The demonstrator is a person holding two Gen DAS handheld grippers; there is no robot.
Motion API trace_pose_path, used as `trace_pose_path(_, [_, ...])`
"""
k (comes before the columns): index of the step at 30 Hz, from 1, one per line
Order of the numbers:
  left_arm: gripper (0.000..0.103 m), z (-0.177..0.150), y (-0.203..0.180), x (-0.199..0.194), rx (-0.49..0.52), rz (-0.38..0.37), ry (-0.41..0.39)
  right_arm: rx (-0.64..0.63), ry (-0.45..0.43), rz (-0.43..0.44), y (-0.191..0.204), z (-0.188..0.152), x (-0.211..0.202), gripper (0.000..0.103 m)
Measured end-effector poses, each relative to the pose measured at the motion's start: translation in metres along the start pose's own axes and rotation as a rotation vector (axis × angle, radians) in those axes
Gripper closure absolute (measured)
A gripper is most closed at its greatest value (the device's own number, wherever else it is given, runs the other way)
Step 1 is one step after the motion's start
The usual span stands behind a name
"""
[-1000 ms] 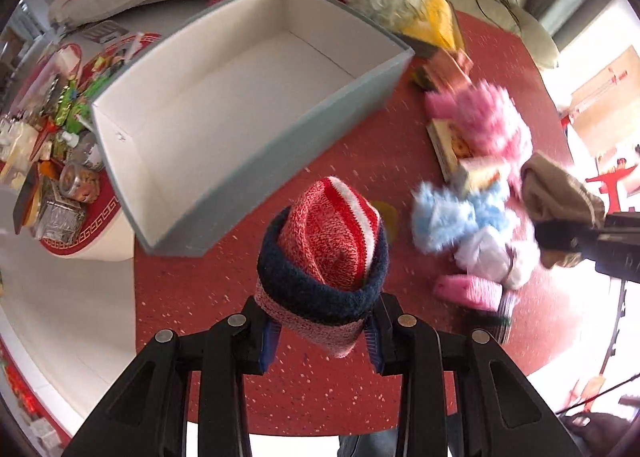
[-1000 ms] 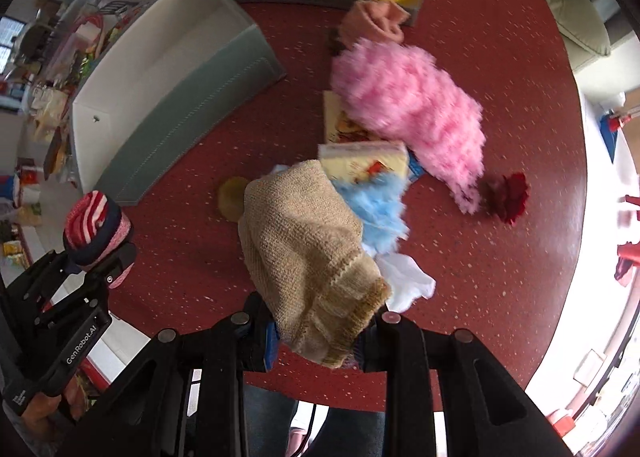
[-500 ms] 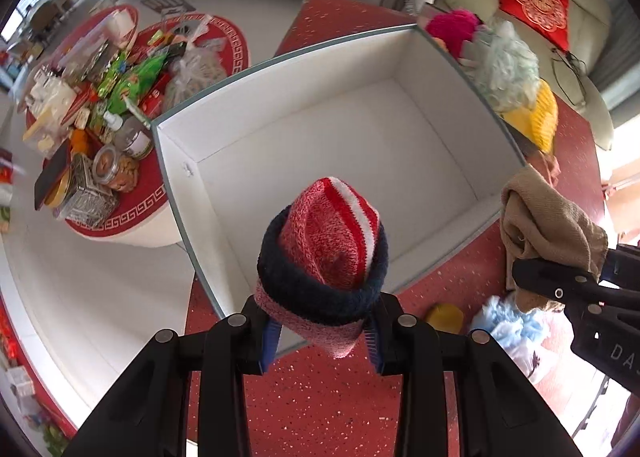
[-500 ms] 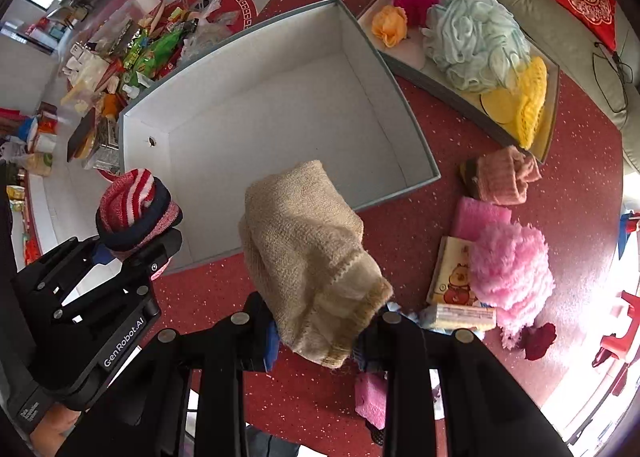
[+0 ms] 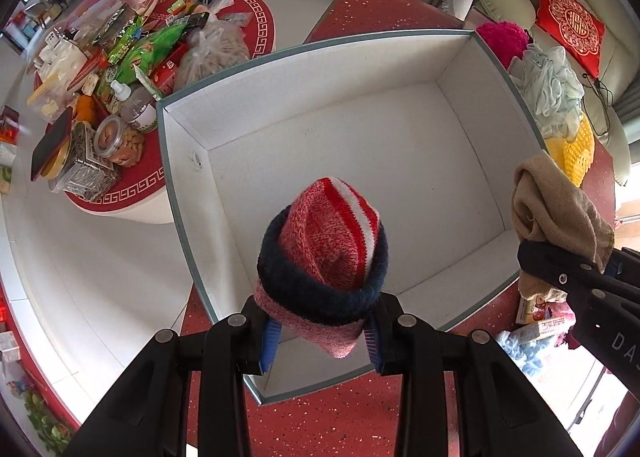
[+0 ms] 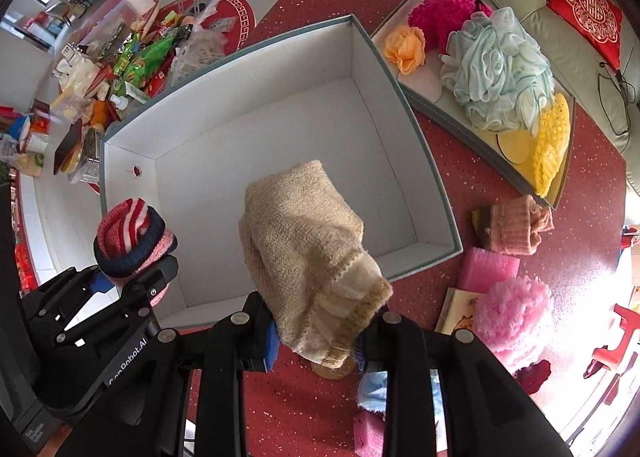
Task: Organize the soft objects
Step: 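Lift and carry the hat and sock with both tools over the grey-green box, then open both tools to drop the hat and sock into the box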
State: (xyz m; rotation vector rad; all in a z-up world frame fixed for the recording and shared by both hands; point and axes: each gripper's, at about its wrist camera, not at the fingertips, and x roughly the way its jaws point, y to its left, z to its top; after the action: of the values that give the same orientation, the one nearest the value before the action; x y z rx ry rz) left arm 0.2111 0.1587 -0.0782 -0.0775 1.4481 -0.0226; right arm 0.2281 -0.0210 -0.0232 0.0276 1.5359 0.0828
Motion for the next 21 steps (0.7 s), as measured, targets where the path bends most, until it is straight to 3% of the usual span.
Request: trace_pose_path(21, [0.067, 0.019, 0.005, 0.03, -0.017, 0.019, 0.039, -0.019, 0.047, -0.009, 0.005, 0.019, 0.035, 0.072])
